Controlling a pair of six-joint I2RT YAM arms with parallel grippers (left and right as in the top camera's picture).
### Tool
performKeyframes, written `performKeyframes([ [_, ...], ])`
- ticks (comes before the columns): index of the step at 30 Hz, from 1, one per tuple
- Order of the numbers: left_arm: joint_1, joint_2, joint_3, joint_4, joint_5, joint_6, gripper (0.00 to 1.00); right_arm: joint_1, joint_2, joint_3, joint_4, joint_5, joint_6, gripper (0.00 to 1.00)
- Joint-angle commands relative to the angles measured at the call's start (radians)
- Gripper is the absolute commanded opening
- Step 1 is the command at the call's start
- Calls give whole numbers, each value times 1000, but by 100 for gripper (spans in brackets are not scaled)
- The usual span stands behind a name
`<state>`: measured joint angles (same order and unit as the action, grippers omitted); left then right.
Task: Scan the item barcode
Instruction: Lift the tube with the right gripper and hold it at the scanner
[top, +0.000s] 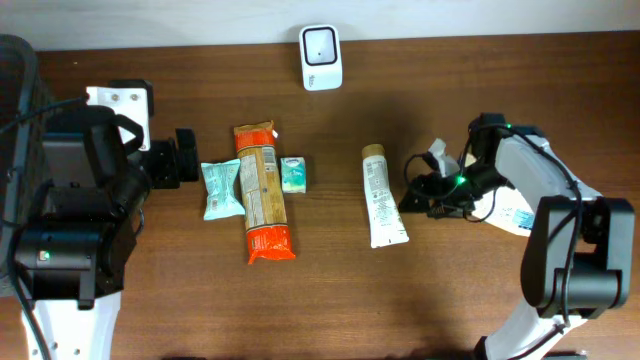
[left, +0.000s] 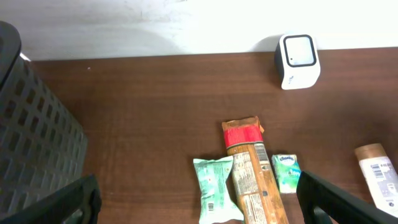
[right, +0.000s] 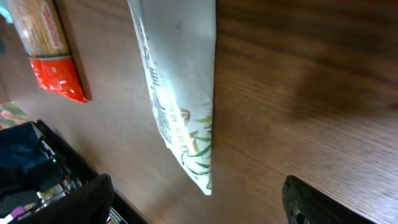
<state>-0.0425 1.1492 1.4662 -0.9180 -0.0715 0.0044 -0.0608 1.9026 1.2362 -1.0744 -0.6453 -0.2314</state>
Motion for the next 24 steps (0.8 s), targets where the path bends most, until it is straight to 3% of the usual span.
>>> performKeyframes([
  [1,2,-5,5,2,-7,15,99,37,-15,-41,85,-13,35,86],
  [5,2,-5,5,2,-7,15,99,127,33,-81,301,80,201,85],
  [7,2,-5,5,2,-7,15,99,147,76,-81,373,80,251,78],
  [9,2,-5,5,2,-7,15,99,140,101,-81,376,78,267,64],
  [11,2,-5,5,2,-7,15,99,140,101,-81,380,78,271,35],
  [16,2,-5,5,2,-7,15,99,180,136,-86,370,78,270,38],
  [17,2,-5,5,2,-7,15,99,178,139,-86,364,76,270,27],
  [18,2,-5,5,2,-7,15,99,177,139,-86,359,70,270,5],
  [24,2,-5,5,2,-7,15,99,187,5,-27,356,-232,238,4],
])
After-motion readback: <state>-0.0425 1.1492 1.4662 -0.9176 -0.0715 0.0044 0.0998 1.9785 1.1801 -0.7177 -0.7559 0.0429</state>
